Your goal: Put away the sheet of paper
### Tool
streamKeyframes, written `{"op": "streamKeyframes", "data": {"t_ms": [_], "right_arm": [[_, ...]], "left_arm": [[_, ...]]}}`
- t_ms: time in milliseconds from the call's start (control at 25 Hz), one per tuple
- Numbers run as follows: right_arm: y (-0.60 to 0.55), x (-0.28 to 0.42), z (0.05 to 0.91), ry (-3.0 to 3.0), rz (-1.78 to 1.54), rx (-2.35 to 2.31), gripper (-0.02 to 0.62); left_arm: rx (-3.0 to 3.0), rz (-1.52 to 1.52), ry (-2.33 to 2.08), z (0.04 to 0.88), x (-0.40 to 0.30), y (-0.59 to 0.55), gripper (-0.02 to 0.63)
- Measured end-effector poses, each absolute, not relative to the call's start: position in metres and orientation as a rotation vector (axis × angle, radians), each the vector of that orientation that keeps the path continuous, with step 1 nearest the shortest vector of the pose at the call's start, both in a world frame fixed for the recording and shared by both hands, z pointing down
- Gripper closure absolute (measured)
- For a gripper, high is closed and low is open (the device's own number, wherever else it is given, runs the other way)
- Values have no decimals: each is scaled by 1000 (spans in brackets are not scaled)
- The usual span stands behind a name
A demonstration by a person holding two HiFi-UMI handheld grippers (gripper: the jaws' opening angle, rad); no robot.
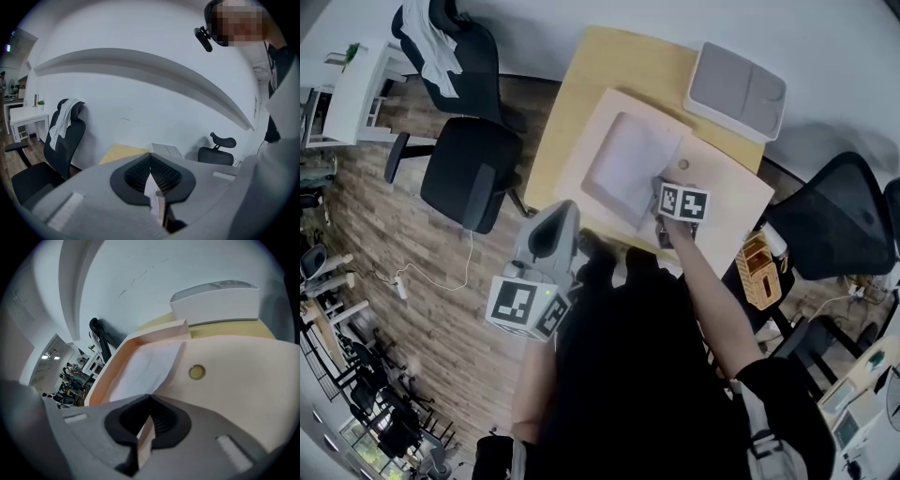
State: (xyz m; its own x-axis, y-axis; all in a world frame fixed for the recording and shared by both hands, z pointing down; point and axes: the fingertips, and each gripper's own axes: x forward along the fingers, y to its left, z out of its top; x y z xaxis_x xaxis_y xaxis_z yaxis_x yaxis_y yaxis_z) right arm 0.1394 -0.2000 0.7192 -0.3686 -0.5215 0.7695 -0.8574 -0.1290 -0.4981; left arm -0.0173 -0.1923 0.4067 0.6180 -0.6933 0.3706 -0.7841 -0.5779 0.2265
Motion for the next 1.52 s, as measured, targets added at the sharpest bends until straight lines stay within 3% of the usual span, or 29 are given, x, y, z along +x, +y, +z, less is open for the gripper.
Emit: {"op": "streamKeyframes", "data": {"t_ms": [960, 1520], "right_arm": [[-177, 151, 708, -1884, 1485, 1567, 545], [-123, 157, 610, -1922, 1268, 1952, 565]], "left_arm": [[2461, 384, -1153, 417, -14, -167, 597], [2632, 354, -865, 405, -35, -136, 597]]}}
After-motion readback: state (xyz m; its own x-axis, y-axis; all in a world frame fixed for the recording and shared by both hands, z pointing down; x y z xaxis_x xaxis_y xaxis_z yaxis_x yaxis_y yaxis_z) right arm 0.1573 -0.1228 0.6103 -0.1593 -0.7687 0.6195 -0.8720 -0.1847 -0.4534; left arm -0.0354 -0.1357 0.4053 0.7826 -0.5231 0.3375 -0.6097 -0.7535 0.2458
